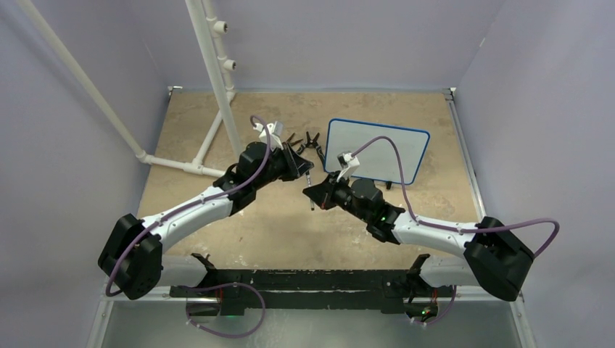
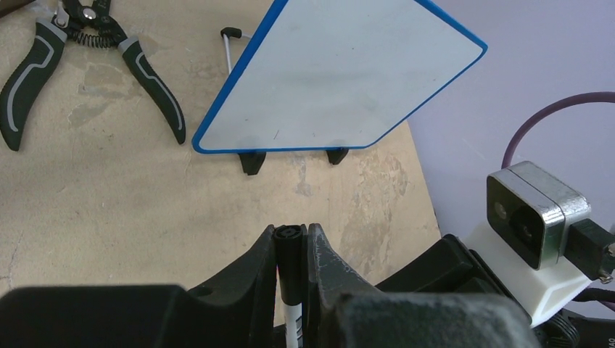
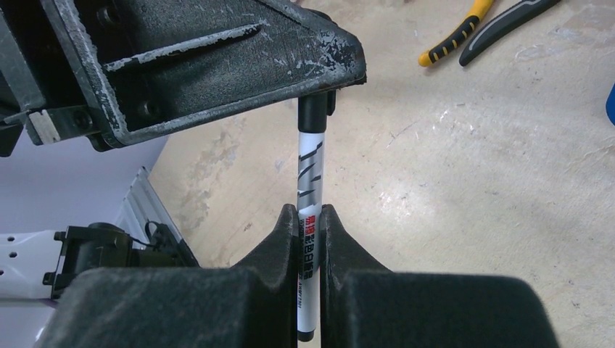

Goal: Write a sentence on the whiteboard
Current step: Open the whiteboard marker at the center of the board.

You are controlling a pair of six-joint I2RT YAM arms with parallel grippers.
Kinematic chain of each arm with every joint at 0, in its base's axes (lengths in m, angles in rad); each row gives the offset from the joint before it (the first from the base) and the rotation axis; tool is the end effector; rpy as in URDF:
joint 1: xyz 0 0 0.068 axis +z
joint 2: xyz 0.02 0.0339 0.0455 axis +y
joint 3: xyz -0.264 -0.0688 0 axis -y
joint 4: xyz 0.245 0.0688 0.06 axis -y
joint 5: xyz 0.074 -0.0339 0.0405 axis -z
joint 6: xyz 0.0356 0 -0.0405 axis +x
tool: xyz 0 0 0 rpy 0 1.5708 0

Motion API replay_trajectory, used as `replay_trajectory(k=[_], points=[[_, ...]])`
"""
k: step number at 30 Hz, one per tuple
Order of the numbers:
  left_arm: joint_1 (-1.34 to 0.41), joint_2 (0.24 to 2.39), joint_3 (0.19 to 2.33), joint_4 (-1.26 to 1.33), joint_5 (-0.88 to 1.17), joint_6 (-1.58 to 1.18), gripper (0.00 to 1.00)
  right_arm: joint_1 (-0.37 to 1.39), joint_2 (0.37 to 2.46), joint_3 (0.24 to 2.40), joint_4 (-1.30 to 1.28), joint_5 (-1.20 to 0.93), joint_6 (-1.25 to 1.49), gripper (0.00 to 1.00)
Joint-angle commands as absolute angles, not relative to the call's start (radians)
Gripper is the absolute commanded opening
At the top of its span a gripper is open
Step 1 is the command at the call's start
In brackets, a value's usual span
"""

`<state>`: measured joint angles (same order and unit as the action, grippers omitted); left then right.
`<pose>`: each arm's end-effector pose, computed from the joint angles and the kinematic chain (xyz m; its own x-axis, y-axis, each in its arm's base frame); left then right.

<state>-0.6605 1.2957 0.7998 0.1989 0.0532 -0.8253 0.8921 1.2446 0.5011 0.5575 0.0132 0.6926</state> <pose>0.2334 -0.1838 0.2717 -0.6364 -0.4347 -0.6372 0.2730 0.6457 -0.7131 0.1661 0.2053 0.2216 -0.5811 0.2965 -0.7579 -0.5186 0.5828 0.6256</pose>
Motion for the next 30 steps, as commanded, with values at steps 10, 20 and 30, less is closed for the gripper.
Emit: replay_trajectory(k=[10, 20, 30], points=[[-0.494, 1.230, 0.813, 0.593, -0.043, -0.760, 0.00, 0.988, 1.170, 0.412, 0.464, -0.337, 0.654, 0.00], [-0.493, 1.217, 0.865, 0.413, -0.038, -0.691, 0.00, 0.988, 1.068, 0.403, 0.358, -0.188, 0.683, 0.00], [-0.580, 1.199, 0.854, 0.295, -0.030, -0.473, 0.00, 0.988, 0.943, 0.404, 0.260, 0.022, 0.727, 0.00]])
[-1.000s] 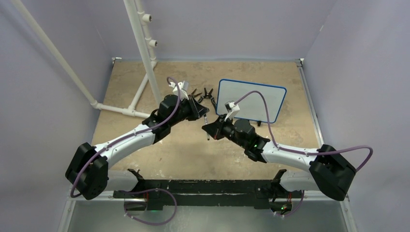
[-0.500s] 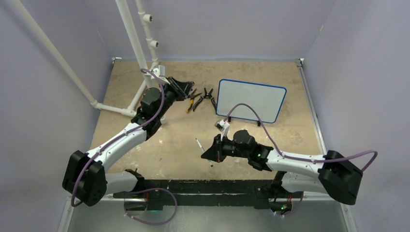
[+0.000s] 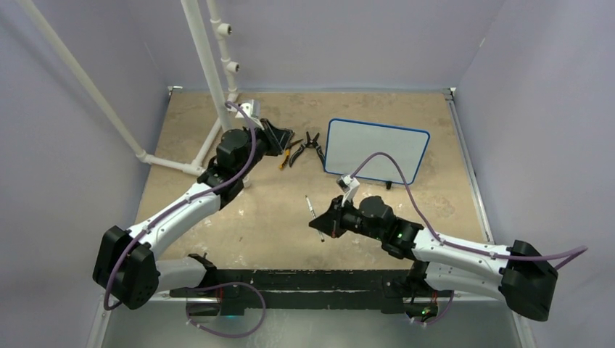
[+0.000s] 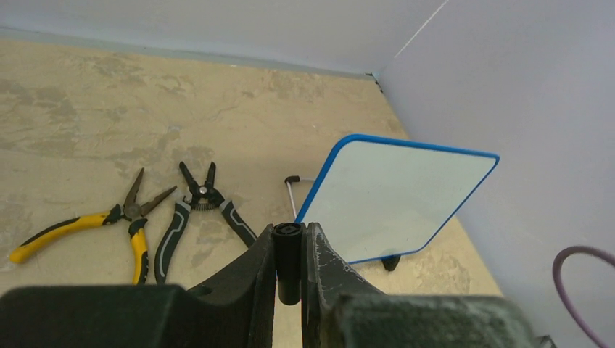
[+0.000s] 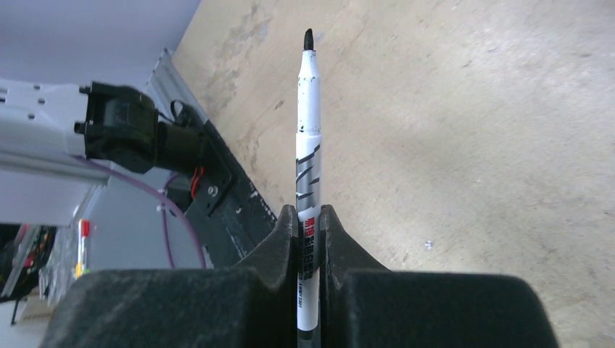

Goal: Write a sentence on the whiteboard
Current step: Open the whiteboard marker at the center of the board, then place the pen cap at the center of the board.

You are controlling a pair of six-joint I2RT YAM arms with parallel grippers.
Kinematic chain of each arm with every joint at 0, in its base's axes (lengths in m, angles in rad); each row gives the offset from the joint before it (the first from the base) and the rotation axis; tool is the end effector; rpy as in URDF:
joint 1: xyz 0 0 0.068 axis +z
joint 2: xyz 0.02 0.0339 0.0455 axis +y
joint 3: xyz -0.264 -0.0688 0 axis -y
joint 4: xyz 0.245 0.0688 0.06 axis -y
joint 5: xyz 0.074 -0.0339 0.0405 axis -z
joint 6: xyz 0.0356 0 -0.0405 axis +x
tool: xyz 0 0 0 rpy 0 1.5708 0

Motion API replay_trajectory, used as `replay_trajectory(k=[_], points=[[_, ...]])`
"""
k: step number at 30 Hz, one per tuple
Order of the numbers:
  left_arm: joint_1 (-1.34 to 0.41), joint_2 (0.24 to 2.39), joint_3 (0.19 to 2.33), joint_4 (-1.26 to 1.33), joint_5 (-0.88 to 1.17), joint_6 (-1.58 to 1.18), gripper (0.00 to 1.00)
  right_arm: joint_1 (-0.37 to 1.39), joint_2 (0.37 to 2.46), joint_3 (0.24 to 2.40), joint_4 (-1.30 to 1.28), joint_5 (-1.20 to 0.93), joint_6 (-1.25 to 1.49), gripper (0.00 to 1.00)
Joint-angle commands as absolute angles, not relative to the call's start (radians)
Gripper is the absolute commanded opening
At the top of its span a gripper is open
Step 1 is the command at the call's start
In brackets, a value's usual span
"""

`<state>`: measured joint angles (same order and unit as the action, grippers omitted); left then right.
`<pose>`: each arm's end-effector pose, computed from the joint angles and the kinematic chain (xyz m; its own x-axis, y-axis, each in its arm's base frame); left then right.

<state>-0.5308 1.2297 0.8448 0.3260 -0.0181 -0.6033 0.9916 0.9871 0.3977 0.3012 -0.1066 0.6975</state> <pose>0.2510 -0.1466 0.3195 -0.3201 -0.4699 -0.8226 0.3752 0.7345 -0.5655 0.1153 0.1832 0.2164 -0.6896 0.1124 -0.7154 -0.5807 0.5045 0.6390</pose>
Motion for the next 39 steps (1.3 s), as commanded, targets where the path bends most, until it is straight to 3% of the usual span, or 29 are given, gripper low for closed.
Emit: replay_trajectory(k=[1, 6, 17, 24, 30, 39], points=[[-0.606, 1.195, 0.851, 0.273, -0.039, -0.442, 0.00, 0.988, 0.932, 0.409, 0.247, 0.049, 0.730, 0.00], [-0.724, 1.216, 0.820, 0.178, -0.127, -0.378, 0.00, 0.989, 0.870, 0.429, 0.205, 0.169, 0.740, 0.00], [-0.736, 1.298, 0.668, 0.141, -0.153, -0.508, 0.00, 0.989, 0.751, 0.412, 0.132, 0.323, 0.803, 0.00], [-0.743, 1.416, 0.614, 0.227, -0.102, -0.559, 0.09, 0.988, 0.739, 0.402, 0.133, 0.346, 0.823, 0.00], [-0.743, 1.507, 0.612, 0.225, -0.099, -0.579, 0.22, 0.988, 0.747, 0.392, 0.149, 0.335, 0.836, 0.00], [-0.741, 1.451, 0.606, 0.230, -0.103, -0.546, 0.56, 0.988, 0.731, 0.382, 0.127, 0.323, 0.860, 0.00]])
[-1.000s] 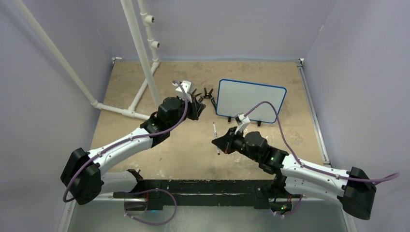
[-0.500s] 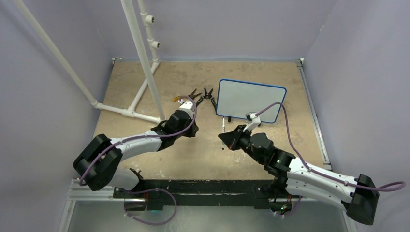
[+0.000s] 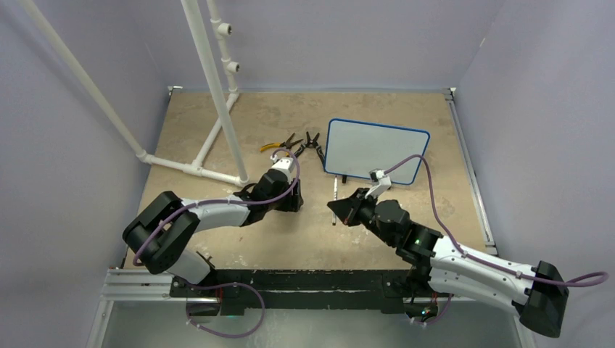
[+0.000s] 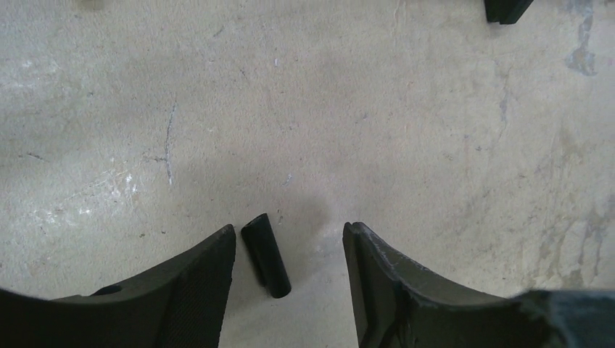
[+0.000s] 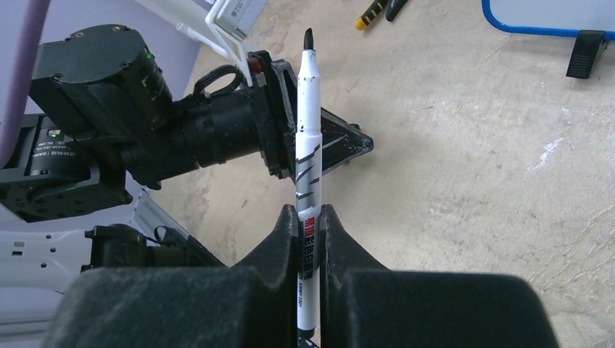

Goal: Write a sentence on the whiteboard
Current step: Place the pen cap at the center of the board, then adjust the whiteboard marker.

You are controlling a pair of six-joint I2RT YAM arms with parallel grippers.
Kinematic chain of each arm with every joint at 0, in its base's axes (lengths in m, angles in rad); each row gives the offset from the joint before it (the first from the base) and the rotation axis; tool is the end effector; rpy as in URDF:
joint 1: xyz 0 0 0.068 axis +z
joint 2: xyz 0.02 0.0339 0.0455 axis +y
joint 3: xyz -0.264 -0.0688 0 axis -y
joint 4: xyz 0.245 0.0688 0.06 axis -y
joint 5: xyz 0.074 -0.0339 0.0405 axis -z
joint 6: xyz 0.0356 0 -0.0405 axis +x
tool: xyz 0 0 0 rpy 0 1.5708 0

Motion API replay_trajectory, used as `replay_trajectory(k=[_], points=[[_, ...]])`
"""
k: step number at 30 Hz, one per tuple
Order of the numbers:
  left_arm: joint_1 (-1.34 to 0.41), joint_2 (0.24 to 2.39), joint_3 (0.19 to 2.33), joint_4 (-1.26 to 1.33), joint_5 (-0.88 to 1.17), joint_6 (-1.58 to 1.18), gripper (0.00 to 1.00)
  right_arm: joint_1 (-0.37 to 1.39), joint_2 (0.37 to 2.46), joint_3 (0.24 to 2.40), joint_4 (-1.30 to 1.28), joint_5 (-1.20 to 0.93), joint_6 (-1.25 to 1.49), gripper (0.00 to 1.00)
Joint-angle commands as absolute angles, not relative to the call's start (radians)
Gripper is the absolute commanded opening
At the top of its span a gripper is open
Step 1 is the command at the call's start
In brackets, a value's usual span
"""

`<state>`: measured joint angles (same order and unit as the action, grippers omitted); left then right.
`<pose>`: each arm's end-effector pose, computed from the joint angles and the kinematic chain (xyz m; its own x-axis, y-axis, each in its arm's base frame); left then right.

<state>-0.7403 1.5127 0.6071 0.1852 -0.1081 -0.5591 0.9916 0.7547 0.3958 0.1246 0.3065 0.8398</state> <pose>0.2132 -0.1896 0.1492 -0.7368 -0.0411 -0.6749 0.2594 0.9046 -0.3383 0.1092 0.1474 0.2394 -0.5593 0.4417 -0.7015 -0.3308 0.6570 0.6774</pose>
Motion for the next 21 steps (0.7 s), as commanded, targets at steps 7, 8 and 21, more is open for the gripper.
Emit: replay_trajectory(k=[7, 8, 21], points=[[-0.741, 1.227, 0.640, 0.224, -0.007, -0.502, 0.68, 0.989, 0.685, 0.350, 0.194, 0.262, 0.791, 0.00], [-0.741, 1.194, 0.650, 0.220, 0.027, -0.502, 0.71, 0.988, 0.687, 0.356, 0.193, 0.261, 0.783, 0.00], [-0.700, 1.104, 0.721, 0.343, 0.472, -0.705, 0.80, 0.988, 0.724, 0.410, 0.258, 0.253, 0.708, 0.00]])
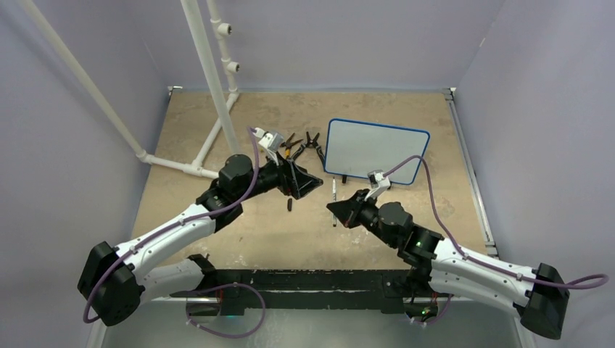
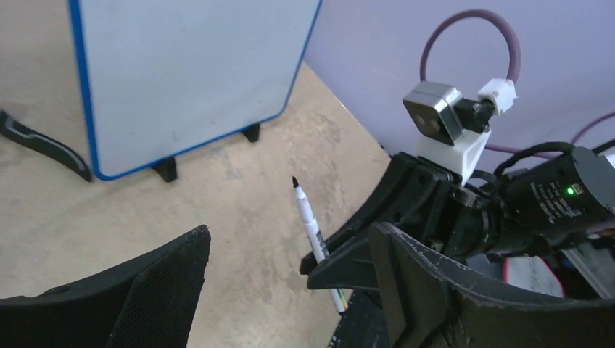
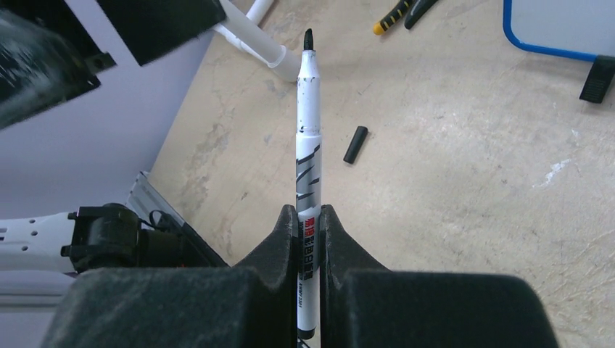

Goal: Write a sentence on the whiteboard
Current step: Adjust the whiteboard marker.

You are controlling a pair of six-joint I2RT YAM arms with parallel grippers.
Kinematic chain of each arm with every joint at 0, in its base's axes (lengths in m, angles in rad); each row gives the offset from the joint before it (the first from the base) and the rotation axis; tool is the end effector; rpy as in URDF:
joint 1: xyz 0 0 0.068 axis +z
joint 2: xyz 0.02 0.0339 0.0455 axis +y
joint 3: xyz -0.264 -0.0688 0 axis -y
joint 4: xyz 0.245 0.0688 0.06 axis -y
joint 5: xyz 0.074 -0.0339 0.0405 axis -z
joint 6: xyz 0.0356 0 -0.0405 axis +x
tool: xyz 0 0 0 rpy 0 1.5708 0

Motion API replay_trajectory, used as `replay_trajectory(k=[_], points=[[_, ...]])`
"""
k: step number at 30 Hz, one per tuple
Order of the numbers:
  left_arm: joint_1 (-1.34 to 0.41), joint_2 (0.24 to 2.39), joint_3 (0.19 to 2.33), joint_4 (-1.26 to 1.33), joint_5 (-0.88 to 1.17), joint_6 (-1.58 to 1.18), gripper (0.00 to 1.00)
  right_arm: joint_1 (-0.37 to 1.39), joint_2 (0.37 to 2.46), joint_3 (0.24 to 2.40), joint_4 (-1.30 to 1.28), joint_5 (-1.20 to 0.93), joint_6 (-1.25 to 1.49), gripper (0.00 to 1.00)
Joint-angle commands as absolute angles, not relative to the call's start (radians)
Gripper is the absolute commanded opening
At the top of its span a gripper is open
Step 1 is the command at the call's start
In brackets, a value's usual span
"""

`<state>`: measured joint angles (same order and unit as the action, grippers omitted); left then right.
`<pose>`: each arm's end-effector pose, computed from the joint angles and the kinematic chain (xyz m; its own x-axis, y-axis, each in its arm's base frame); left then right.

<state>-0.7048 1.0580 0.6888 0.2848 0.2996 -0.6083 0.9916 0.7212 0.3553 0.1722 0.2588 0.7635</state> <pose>0.1823 -0.1688 0.3020 -0.5345 -0.2622 -0.8035 0.6551 0.4721 -0.5899 0.1053 0.1443 0.2353 -0.5405 0.3948 -0.7430 -0.4123 0.6455 0.6429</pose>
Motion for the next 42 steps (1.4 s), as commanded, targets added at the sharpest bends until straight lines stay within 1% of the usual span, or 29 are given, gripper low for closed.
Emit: replay_trajectory(k=[1, 8, 13, 17, 19, 24, 30, 32, 33, 36, 39, 40, 42], points=[[-0.700, 1.114, 0.716, 0.349, 0.477, -0.715, 0.81, 0.988, 0.727, 0.413, 0.265, 0.246, 0.696, 0.00], [-0.707, 1.158, 0.698, 0.449, 0.507, -0.785, 0.82, 0.989, 0.750, 0.435, 0.291, 0.221, 0.650, 0.00], [-0.732, 1.198, 0.697, 0.504, 0.483, -0.820, 0.82, 0.988, 0.785, 0.447, 0.314, 0.194, 0.627, 0.00], [-0.735, 1.216, 0.704, 0.430, 0.363, -0.832, 0.79, 0.988, 0.800, 0.455, 0.333, 0.172, 0.618, 0.00], [-0.735, 1.216, 0.714, 0.405, 0.338, -0.822, 0.77, 0.988, 0.801, 0.457, 0.330, 0.172, 0.615, 0.00], [-0.741, 1.229, 0.728, 0.405, 0.324, -0.828, 0.68, 0.988, 0.803, 0.457, 0.334, 0.173, 0.611, 0.00], [-0.770, 1.263, 0.738, 0.415, 0.324, -0.836, 0.64, 0.988, 0.822, 0.469, 0.328, 0.190, 0.608, 0.00], [-0.776, 1.271, 0.739, 0.413, 0.319, -0.836, 0.58, 0.988, 0.827, 0.474, 0.328, 0.193, 0.603, 0.00], [-0.777, 1.273, 0.740, 0.415, 0.319, -0.840, 0.52, 0.988, 0.830, 0.476, 0.327, 0.194, 0.600, 0.00], [-0.779, 1.281, 0.744, 0.428, 0.320, -0.864, 0.27, 0.988, 0.839, 0.486, 0.315, 0.208, 0.595, 0.00], [-0.779, 1.290, 0.748, 0.450, 0.312, -0.913, 0.06, 0.988, 0.841, 0.493, 0.312, 0.231, 0.592, 0.00], [-0.778, 1.296, 0.752, 0.458, 0.307, -0.936, 0.00, 0.988, 0.841, 0.496, 0.314, 0.243, 0.592, 0.03], [-0.778, 1.301, 0.762, 0.463, 0.280, -0.983, 0.00, 0.988, 0.838, 0.502, 0.326, 0.264, 0.594, 0.16]])
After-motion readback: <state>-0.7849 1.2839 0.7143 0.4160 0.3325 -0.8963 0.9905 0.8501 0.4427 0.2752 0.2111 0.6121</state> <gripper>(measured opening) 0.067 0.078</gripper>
